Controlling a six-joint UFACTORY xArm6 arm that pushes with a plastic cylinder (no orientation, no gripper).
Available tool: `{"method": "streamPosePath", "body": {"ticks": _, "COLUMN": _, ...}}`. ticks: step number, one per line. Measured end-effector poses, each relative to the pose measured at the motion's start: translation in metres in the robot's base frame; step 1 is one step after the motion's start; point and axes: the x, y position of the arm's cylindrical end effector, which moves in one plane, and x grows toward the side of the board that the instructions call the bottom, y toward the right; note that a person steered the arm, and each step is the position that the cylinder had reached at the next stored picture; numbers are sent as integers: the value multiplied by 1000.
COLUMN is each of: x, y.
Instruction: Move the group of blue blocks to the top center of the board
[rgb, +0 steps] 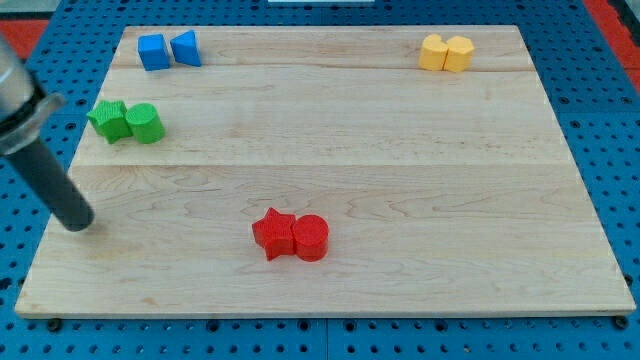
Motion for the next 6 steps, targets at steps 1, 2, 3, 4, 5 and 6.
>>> {"method": "streamPosePath", "body": {"ticks": 1, "x": 0, "y": 73}}
{"method": "streamPosePath", "body": {"ticks": 2, "x": -1, "y": 129}}
{"method": "streamPosePath", "body": {"ticks": 3, "x": -33, "y": 161}}
{"method": "streamPosePath", "body": {"ticks": 4, "x": -97, "y": 172}}
{"method": "streamPosePath", "body": {"ticks": 5, "x": -133, "y": 174}}
{"method": "streamPosePath", "body": {"ticks": 6, "x": -147, "y": 177}}
